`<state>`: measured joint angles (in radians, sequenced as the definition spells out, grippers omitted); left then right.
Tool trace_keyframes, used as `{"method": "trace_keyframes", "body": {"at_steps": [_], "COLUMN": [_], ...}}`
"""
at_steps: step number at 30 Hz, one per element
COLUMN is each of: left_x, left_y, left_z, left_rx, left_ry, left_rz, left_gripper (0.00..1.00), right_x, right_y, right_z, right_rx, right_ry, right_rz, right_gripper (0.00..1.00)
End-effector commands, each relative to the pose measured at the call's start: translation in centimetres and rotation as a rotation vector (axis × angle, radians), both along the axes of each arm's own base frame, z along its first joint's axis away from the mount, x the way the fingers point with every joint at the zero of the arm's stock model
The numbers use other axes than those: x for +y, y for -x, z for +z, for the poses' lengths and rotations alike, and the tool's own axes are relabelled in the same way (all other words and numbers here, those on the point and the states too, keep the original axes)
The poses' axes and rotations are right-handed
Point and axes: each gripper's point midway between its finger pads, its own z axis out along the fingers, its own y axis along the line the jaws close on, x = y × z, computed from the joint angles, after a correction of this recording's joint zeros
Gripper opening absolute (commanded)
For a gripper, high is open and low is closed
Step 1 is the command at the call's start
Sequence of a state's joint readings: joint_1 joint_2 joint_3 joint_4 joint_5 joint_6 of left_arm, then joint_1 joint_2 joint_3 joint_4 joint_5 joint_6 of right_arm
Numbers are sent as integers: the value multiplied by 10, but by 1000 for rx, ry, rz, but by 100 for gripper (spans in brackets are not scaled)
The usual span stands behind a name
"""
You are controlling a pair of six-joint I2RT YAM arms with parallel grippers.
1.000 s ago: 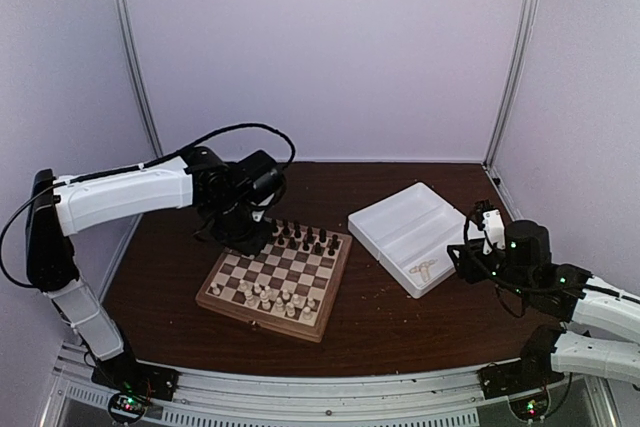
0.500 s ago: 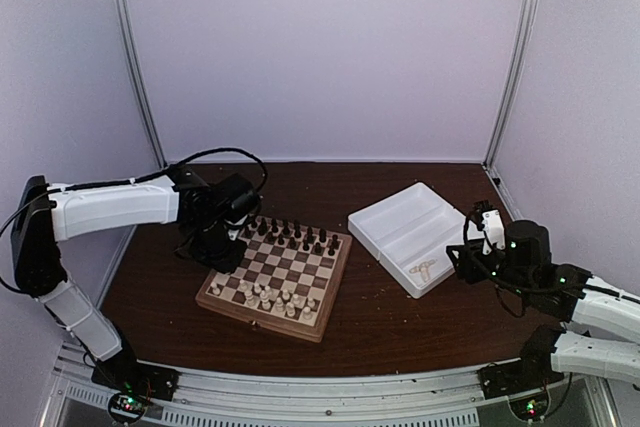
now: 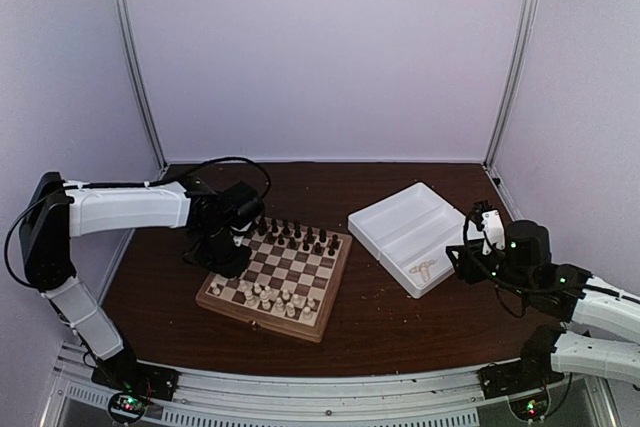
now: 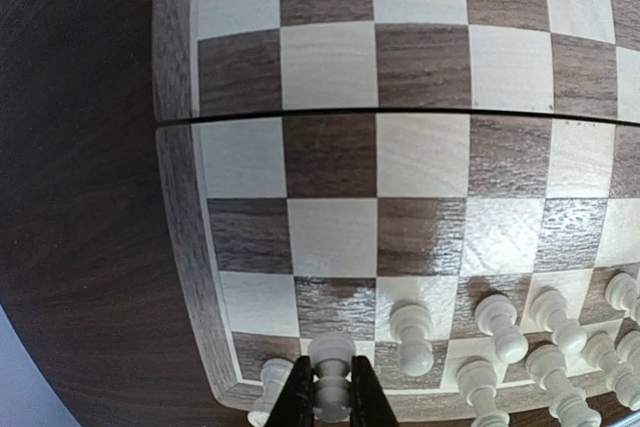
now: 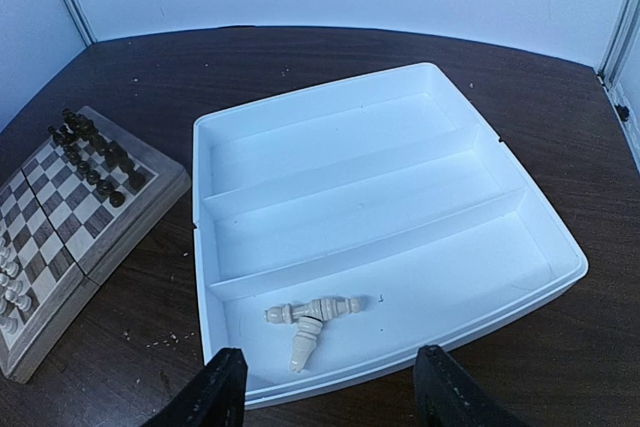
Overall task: Set up the chess pieces on the board
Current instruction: Place the chess piece on the chessboard.
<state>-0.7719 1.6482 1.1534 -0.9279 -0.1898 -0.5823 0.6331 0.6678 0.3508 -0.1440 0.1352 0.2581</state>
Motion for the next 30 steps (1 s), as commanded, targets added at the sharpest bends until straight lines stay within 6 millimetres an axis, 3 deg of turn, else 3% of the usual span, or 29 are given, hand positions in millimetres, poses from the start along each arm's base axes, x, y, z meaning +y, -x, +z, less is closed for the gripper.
{"method": "trace_keyframes", "body": {"at_steps": [1,16,30], "left_x": [-4,-2,0], "left_y": [-5,-2,-2], "left_z": [-7,-21,-26], "left_rx": [1,31,38], "left_ry": [16,-2,-26], "left_rz": [-1,-2,4], "left_gripper": [5,5,13], "right_x": [1,2,2], "right_y": [-1,-1,-1], "right_z": [2,1,1], "right_rx": [-15,-13,-12], "right_ry": [-6,-6,-7], "right_rz": [5,8,9], "right_gripper": [61,61,61]}}
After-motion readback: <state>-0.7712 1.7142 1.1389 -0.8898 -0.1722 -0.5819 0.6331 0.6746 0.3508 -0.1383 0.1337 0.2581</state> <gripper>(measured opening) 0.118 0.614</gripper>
